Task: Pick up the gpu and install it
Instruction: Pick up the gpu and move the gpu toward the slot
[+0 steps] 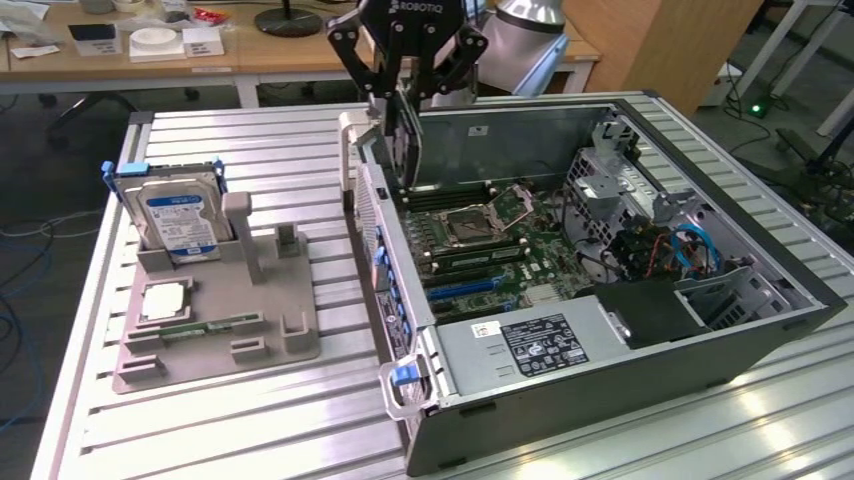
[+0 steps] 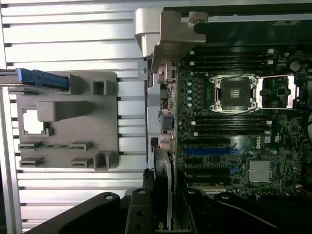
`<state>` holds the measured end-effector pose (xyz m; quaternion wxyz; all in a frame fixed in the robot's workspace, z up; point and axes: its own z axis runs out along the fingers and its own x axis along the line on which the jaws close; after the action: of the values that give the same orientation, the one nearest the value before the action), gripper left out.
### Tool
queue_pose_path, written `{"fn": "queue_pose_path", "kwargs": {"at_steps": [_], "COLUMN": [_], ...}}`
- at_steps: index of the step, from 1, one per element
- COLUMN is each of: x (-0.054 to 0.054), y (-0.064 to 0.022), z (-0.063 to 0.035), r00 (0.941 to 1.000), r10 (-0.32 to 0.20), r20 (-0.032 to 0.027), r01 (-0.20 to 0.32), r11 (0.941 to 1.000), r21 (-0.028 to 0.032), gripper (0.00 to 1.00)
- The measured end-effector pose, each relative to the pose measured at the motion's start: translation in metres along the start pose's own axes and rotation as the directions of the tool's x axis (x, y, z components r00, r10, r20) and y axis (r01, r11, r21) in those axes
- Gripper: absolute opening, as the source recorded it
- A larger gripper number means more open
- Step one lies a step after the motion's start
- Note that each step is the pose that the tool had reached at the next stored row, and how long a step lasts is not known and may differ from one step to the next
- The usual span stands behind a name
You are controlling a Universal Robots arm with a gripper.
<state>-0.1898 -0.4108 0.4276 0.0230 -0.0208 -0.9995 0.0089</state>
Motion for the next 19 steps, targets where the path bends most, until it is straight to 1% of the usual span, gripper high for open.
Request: {"fn": "queue_pose_path", "kwargs": {"at_steps": [9, 17, 19], "x": [-0.019, -0.030, -0.031], "y": [0.0008, 0.0012, 0.0013], "z": [0.0007, 0.0011, 0.0011], "r00": [0.9994, 0.9979, 0.9975], "r10": [-0.034, -0.066, -0.070], "r20": [0.0006, 0.0013, 0.0013], "r01": [0.034, 0.066, 0.070], "r11": [0.9994, 0.9978, 0.9975], "r21": [0.0014, 0.0028, 0.0031], "gripper": [0.27, 0.27, 0.27]}}
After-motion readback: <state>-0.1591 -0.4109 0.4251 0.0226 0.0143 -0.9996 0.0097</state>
